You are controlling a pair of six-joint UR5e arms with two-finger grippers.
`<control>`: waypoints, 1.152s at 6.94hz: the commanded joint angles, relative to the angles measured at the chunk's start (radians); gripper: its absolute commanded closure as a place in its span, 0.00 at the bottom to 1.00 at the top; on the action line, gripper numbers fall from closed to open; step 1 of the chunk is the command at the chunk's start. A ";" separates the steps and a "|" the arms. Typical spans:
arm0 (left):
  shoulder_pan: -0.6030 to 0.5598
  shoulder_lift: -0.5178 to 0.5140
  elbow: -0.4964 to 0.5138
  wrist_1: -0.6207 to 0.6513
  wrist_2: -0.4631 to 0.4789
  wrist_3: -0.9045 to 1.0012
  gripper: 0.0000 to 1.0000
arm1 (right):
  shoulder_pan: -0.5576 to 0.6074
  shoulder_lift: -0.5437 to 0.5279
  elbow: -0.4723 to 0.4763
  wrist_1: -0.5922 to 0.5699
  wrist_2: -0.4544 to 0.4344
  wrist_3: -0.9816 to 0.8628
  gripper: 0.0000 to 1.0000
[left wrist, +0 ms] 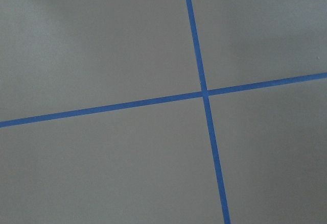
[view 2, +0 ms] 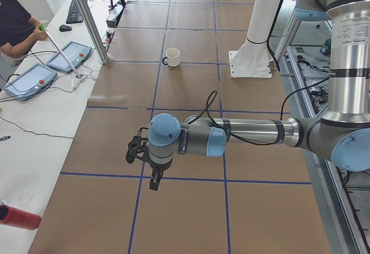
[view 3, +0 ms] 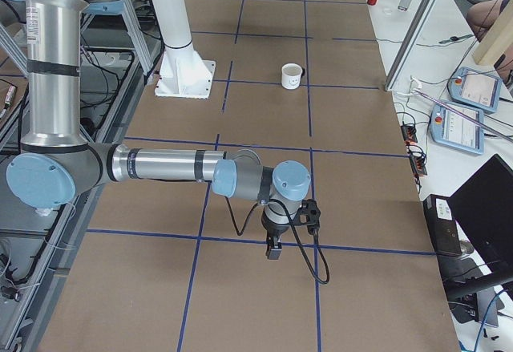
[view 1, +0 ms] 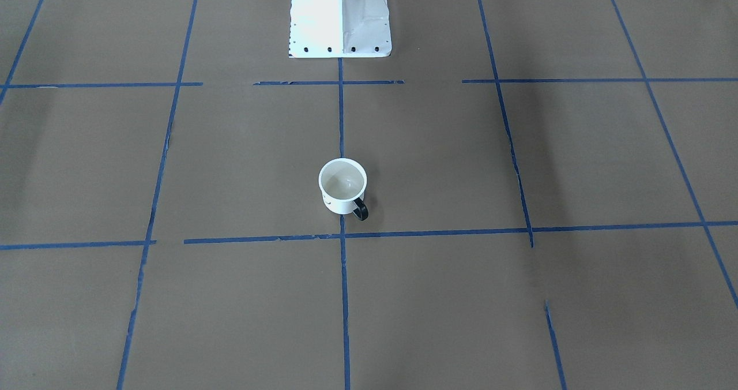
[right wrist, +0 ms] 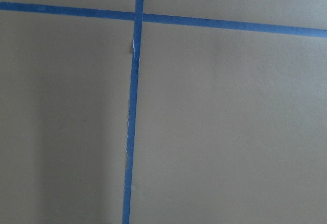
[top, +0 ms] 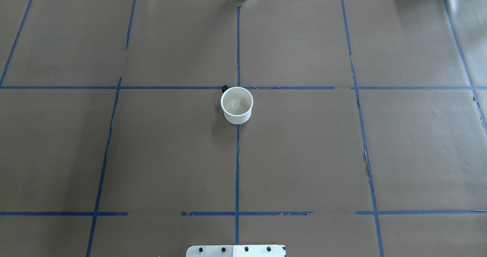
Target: Flip mug
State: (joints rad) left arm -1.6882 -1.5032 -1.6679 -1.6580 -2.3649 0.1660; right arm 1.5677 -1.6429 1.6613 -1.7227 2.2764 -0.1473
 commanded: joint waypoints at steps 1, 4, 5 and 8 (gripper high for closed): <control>0.059 -0.002 -0.009 0.000 0.000 -0.023 0.00 | 0.000 0.000 0.000 0.000 0.000 0.000 0.00; 0.073 0.004 -0.007 0.001 0.001 -0.095 0.00 | 0.000 0.000 0.000 0.000 0.000 0.000 0.00; 0.070 0.053 -0.013 -0.002 0.001 -0.091 0.00 | 0.000 0.000 0.000 0.000 0.000 0.000 0.00; 0.065 0.041 -0.046 -0.002 0.012 -0.091 0.00 | 0.000 0.000 0.000 0.000 0.000 0.000 0.00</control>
State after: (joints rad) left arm -1.6216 -1.4520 -1.7057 -1.6680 -2.3555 0.0737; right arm 1.5677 -1.6429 1.6613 -1.7227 2.2764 -0.1473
